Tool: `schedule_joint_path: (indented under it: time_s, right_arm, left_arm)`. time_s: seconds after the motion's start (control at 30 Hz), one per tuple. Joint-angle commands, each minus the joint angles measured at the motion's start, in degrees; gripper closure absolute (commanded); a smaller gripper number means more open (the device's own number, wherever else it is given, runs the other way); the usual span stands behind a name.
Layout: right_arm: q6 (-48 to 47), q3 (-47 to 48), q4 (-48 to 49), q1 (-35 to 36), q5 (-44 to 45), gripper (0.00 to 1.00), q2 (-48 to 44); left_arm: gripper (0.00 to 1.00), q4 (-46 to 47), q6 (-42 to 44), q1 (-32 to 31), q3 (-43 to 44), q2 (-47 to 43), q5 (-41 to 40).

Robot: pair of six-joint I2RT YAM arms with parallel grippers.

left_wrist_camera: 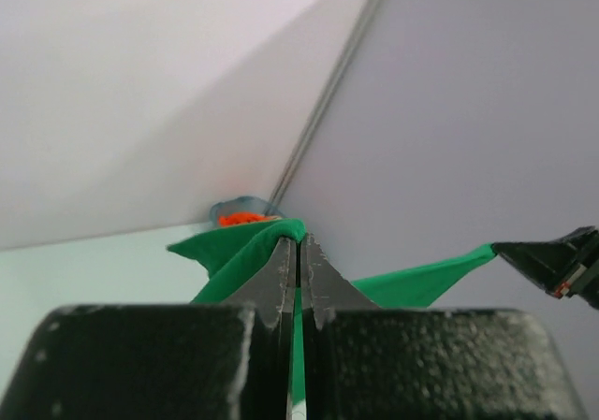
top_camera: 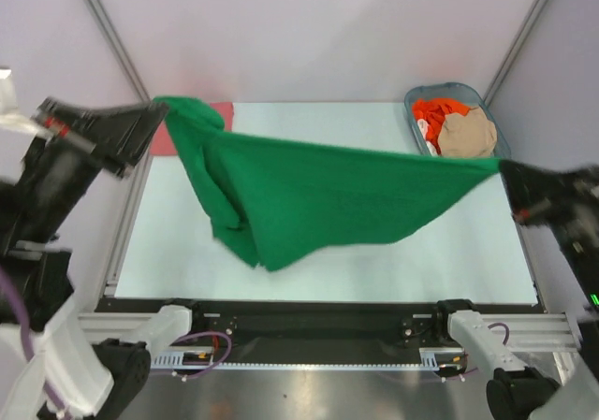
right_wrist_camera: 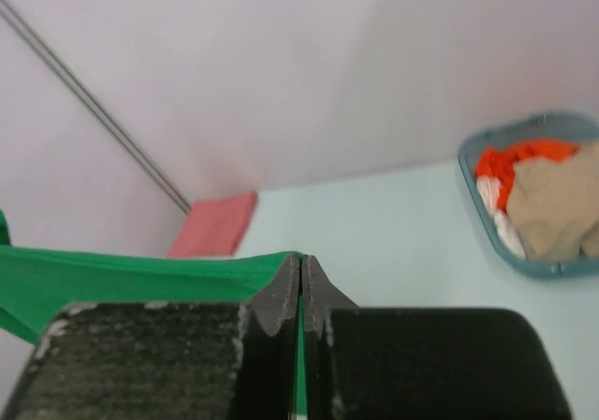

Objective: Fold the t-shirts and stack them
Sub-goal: Flatten the tshirt out

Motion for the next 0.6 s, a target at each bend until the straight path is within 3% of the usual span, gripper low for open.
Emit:
schedule_joint_path:
  time_s: [0.0,0.2,0.3,0.4,0.43,0.57]
  right_arm:
    - [0.0,8.5,-5.3,-0.2,-0.3,1.00,-1.7]
    - [-0.1,10.9,-8.3,-0.2,1.3,1.00,-0.3]
    - [0.3,2.1,-2.4,-0.2,4.1,1.00,0.1]
    - [2.4,-6.6,4.2,-0.2,8.0,1.00,4.3]
    - [2.9,-8.4,5.6,-0.2,8.4,1.00,5.8]
    - [0.9,-23.4,17.5,-0.2,15.5,1.00,14.1]
  left_arm:
    - [1.00,2.0,-0.9,0.5,3.4,-5.6,5.1]
    - [1.00,1.8,-1.4,0.5,2.6,-6.9,3.3]
    - [1.00,4.5,0.0,0.5,-2.9,-6.4,-0.1]
    - [1.00,11.2,-0.7,0.5,-13.7,-5.5,-4.3]
    - [1.00,17.0,-1.7,0.5,-20.9,-5.3,-5.3]
    - [1.00,25.5,-1.2,0.4,-29.9,5.3,-4.7]
